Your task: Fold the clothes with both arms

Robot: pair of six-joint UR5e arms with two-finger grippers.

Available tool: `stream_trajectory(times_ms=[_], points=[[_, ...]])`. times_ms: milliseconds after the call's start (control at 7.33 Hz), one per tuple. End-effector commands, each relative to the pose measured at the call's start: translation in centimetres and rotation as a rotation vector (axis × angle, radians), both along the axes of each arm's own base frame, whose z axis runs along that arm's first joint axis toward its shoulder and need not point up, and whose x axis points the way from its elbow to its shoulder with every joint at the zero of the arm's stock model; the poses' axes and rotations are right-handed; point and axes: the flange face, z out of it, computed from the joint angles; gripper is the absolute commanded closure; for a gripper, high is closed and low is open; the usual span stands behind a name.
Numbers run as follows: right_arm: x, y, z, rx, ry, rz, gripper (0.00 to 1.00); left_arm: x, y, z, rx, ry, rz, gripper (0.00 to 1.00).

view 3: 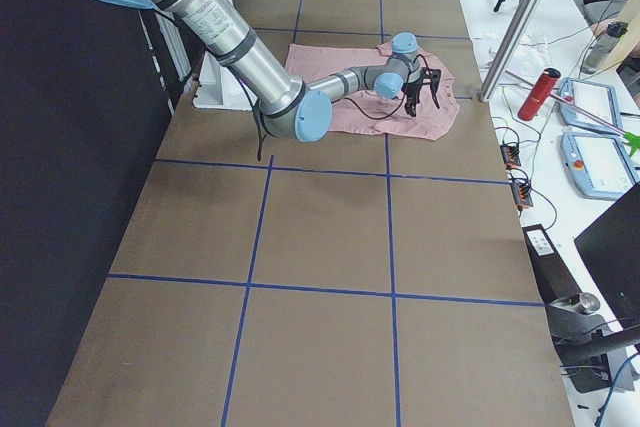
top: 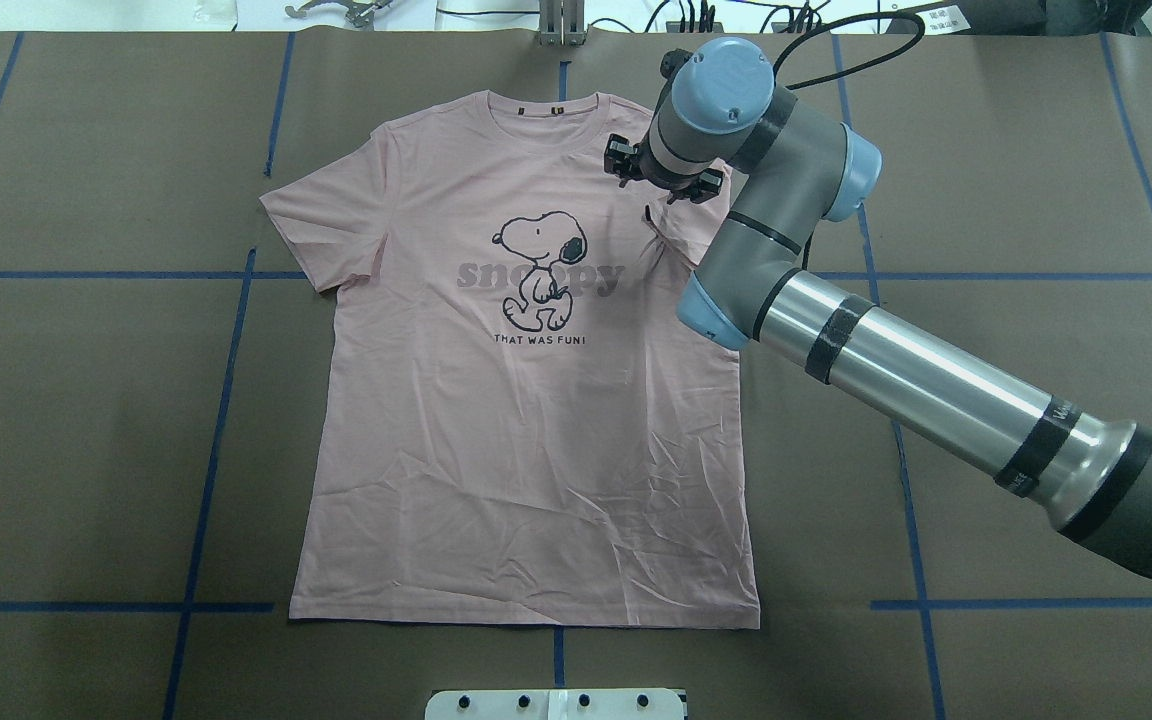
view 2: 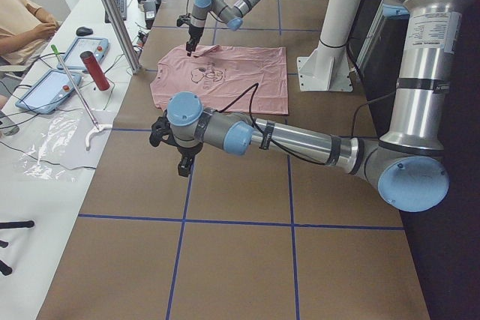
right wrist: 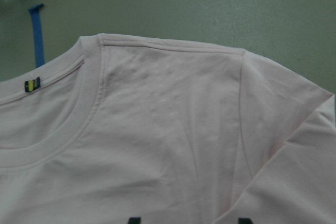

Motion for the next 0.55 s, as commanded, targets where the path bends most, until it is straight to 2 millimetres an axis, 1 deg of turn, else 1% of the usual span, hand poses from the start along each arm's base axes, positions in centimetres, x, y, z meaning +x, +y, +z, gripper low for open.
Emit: stream_trajectory(times_ms=[0, 136, 273, 409], points=[[2.4, 2.5, -3.0, 0.004, -0.109, 0.006, 0.00, 9.2, -2.5, -2.5, 0.019, 0.057, 0.065, 0.00], [4.9, 5.1, -3.1, 0.036, -0.156, -0.009, 0.00, 12.7, -6.3, -4.8, -0.062, 0.078, 0.038, 0.00], [5.3, 7.5, -4.9, 0.046, -0.200, -0.016, 0.00, 18.1, -9.7, -8.8, -0.151, 0.078, -0.011, 0.00], [6.5, 10.1, -4.5, -0.004, -0.251, 0.009, 0.00, 22.8, -10.2, -10.5, -0.115, 0.016, -0.052, 0.00]])
